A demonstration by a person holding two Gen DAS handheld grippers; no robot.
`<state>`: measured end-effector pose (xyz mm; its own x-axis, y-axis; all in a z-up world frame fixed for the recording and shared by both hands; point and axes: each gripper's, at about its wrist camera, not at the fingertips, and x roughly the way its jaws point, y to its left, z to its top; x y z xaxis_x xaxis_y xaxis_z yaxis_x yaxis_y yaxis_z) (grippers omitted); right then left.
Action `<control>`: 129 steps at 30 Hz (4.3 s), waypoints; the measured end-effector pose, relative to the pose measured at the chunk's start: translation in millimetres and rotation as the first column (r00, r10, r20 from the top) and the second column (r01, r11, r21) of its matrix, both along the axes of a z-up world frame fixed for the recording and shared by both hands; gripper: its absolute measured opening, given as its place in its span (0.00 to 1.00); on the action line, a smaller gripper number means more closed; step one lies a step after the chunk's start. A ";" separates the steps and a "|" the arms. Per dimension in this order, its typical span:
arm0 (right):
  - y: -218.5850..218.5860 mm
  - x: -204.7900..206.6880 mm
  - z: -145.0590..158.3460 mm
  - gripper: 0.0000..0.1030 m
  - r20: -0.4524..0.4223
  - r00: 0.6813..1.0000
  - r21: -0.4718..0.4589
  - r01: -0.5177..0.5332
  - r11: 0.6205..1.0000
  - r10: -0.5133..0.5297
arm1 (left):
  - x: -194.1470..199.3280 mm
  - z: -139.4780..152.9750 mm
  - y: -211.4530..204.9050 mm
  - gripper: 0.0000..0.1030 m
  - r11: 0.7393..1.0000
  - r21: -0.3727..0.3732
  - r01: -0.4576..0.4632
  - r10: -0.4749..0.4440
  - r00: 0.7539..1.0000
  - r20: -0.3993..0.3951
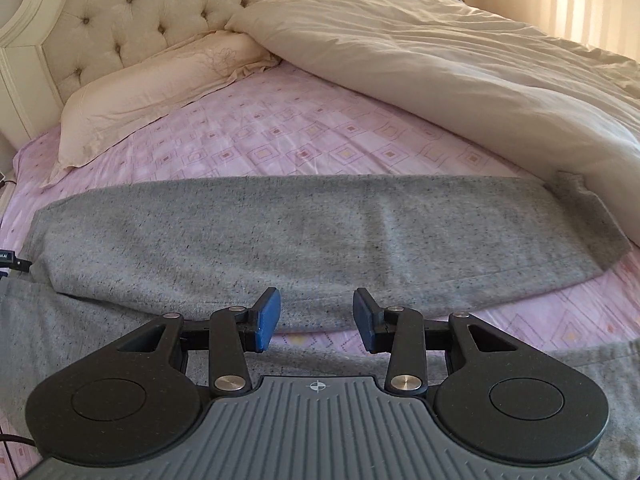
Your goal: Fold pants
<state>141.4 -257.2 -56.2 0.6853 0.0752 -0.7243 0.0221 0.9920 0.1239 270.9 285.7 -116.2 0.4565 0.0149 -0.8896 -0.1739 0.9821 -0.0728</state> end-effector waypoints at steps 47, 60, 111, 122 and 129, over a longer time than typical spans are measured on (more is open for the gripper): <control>-139.8 -76.7 5.9 0.38 -0.087 0.957 0.094 0.284 0.954 -0.276 | -161.9 46.2 -129.0 0.29 0.962 0.224 0.158 -0.161 0.987 -0.004; -184.8 -206.4 -57.3 0.41 -0.089 0.833 0.307 0.544 0.781 -0.546 | -241.7 48.2 -166.5 0.29 0.984 0.121 0.128 -0.130 0.991 0.010; -185.3 -135.3 4.7 0.05 -0.061 0.895 0.332 0.436 0.836 -0.443 | -293.5 -0.4 -300.5 0.42 0.481 0.589 0.649 -0.775 0.629 -0.060; -185.0 -135.0 21.9 0.05 -0.044 0.898 0.338 0.425 0.840 -0.437 | -244.5 50.2 -280.1 0.08 0.644 0.506 0.574 -0.690 0.722 0.059; -181.6 -101.6 41.2 0.05 -0.006 0.906 0.367 0.395 0.842 -0.423 | -172.9 114.5 -254.7 0.08 0.762 0.395 0.512 -0.607 0.777 0.165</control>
<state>39.8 -438.7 -15.1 0.7597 0.0164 -0.6501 0.3932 0.7846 0.4793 98.0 31.0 -1.7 0.6880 -0.0677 -0.7226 0.3944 0.8707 0.2940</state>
